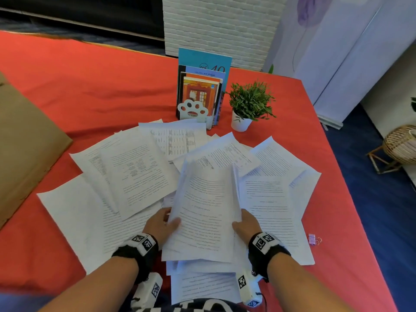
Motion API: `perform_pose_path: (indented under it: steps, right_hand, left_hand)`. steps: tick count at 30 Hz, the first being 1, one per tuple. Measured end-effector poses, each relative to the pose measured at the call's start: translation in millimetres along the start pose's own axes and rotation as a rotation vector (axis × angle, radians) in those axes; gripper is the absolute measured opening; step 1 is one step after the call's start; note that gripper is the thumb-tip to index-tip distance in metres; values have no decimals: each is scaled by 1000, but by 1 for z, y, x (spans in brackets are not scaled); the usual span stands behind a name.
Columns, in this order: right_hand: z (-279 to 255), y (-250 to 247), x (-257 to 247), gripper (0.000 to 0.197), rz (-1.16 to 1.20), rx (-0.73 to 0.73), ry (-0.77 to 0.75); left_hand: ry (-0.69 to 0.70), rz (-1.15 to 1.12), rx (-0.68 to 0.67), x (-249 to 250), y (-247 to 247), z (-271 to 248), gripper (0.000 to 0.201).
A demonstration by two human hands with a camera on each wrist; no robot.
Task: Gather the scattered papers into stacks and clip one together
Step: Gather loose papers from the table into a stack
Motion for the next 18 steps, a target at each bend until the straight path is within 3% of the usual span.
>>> perform_pose_path:
  steps: [2,5,7,9,13,18]
  right_hand:
    - [3,-20,-5,18,34,62,-33]
    - [13,-62,5,23,116,186,12]
    - [21,-87,25,31,101,252,82]
    - [24,-105,49,32,72,295,159]
    - [27,-117,83,37,-58,317,311]
    - [30,-108,96,44,-311,321,422]
  left_hand:
    - [-49,-132,205,-6,-25,14,34]
    - [-202,-48,441,-30,-74,37,40]
    - [-374,36,412,-49,-98,48,48]
    - [-443,71,328,-59,-108,57,50]
    - [-356,38,256,-53,-112,66,47]
    - [-302,4,390,-45,-110,57,35]
Point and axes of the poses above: each hand's wrist, its own z-axis towards the middle knuckle, its own y-axis out of the palm, x = y × z, the point moved 3 cm from there along z, towards the middle knuckle, and after that the axes turned 3 degrees about -z, right-handed, at the moved point
